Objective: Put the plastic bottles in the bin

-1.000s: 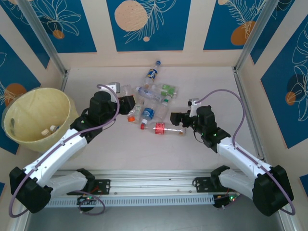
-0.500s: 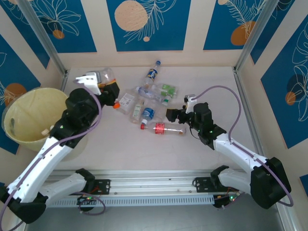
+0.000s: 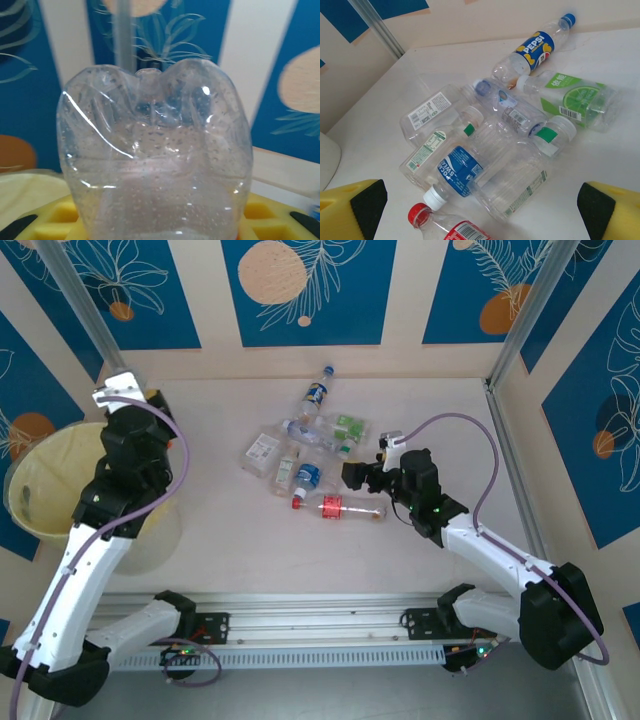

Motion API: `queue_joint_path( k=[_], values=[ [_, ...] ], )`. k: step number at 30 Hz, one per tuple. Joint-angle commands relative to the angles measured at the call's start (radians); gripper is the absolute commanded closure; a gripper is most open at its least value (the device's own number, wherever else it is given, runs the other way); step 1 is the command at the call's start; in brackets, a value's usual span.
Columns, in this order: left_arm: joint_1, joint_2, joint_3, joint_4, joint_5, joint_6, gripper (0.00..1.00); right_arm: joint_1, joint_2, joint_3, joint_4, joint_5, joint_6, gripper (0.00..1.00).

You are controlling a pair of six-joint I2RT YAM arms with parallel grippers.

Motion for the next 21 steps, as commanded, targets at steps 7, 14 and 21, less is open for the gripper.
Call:
queue_joint_path(
  k=[7, 14, 21],
  values=[
    [0.226, -0.042, -0.022, 0.012, -0.134, 0.064, 1.0, 0.014, -0.022, 0.032, -0.001, 0.007, -0.024, 0.0],
    [0.376, -0.044, -0.12, 0.037, -0.146, 0.042, 1.0, 0.014, -0.047, 0.031, -0.019, 0.024, -0.039, 0.0],
    [0.493, -0.052, -0.189, -0.036, -0.164, -0.092, 1.0, 0.012, -0.04, 0.042, -0.024, 0.02, -0.054, 0.0]
  ],
)
